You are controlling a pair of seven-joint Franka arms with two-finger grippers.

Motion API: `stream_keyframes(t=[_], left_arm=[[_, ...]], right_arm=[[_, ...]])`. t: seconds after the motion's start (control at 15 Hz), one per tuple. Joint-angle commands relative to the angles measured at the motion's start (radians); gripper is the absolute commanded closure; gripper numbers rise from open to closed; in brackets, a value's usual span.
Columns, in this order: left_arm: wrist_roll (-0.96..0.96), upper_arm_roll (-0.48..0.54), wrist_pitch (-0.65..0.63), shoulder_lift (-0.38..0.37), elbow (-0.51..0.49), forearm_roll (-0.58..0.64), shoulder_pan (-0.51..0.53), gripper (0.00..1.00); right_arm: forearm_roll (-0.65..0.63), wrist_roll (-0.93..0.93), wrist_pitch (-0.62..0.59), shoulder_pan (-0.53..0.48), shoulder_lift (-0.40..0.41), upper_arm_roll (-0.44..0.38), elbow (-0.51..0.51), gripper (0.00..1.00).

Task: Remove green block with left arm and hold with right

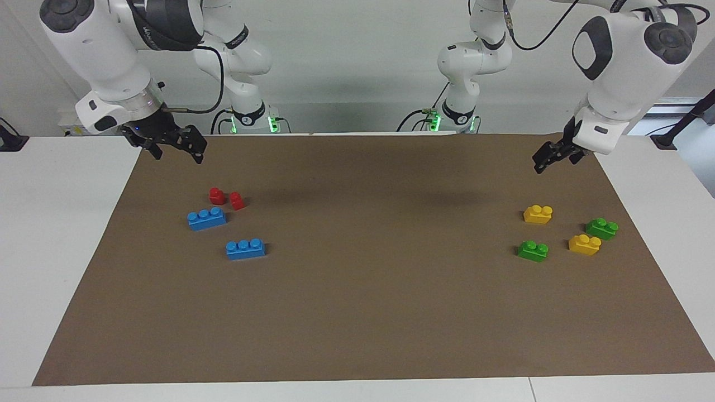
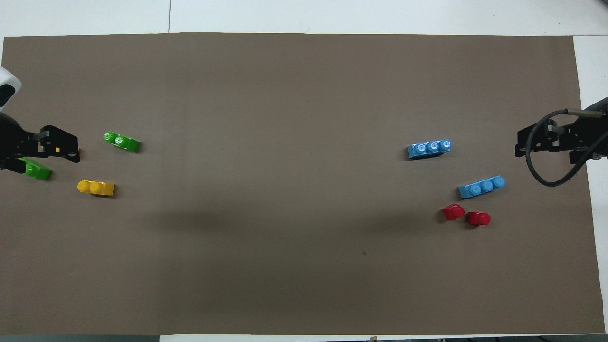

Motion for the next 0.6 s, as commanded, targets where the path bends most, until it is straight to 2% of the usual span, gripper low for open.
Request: stream_keyframes(t=[0.0, 0.27, 0.47, 0.53], left_arm=[[0.182, 0.007, -0.068, 0.000, 0.052, -0.005, 0.000, 0.00], [0.181, 0.004, -0.080, 0.000, 0.070, -0.018, -0.003, 0.00], [-0.035, 0.007, -0.068, 0.003, 0.100, -0.082, -0.002, 0.00], [-0.035, 0.004, -0.070, 0.001, 0.100, -0.081, -0.003, 0.00]], right_arm=[[-0.026, -0.044, -0.007, -0.007, 0.000, 0.005, -0.001, 0.00], [-0.025, -0.044, -0.019, -0.015, 0.000, 0.004, -0.001, 0.00], [-0.026, -0.044, -0.013, -0.016, -0.001, 0.004, -0.001, 0.00], [-0.026, -0.044, -0.007, -0.016, 0.000, 0.004, -0.001, 0.00]])
